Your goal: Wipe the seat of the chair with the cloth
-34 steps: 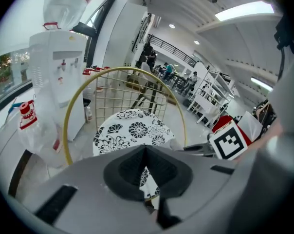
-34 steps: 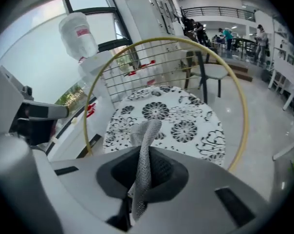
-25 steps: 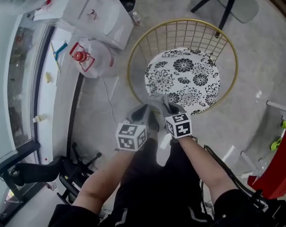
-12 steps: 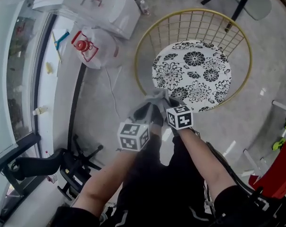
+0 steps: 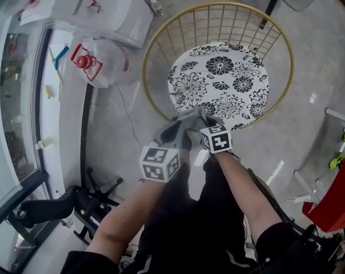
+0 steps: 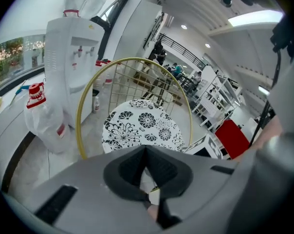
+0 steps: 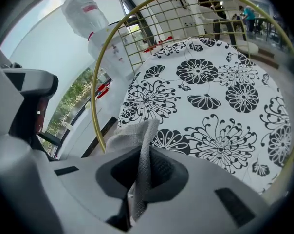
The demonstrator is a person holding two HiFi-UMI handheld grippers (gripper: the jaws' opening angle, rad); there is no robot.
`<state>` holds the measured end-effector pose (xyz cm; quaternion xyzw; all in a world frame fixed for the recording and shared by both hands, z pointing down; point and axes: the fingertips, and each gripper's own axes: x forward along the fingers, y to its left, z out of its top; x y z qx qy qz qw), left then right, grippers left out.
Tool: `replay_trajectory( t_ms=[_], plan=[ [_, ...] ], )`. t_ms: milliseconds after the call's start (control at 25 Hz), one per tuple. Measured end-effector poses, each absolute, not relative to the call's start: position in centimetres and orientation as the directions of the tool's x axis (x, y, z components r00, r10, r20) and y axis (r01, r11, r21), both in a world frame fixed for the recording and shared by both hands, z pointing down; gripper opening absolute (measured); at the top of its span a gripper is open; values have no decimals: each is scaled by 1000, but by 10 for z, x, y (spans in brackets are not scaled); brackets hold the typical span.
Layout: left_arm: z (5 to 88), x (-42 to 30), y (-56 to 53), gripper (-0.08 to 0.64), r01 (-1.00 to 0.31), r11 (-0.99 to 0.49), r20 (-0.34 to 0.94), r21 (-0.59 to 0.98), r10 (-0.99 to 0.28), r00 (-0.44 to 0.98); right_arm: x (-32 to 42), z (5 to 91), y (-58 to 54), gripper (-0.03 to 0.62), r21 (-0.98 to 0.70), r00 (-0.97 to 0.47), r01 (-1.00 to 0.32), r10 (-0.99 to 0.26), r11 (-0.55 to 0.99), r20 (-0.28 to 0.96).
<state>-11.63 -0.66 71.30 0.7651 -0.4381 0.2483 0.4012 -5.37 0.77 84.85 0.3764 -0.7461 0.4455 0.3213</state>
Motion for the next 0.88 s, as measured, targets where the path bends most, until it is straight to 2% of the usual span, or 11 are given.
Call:
replay_trajectory(
  t_ms=[880],
  plan=[
    [724,-15,-16,7,-800,-422,734,427,-355,579,104,874,19,23,-284,-304,-953,-324,110,896]
  ],
)
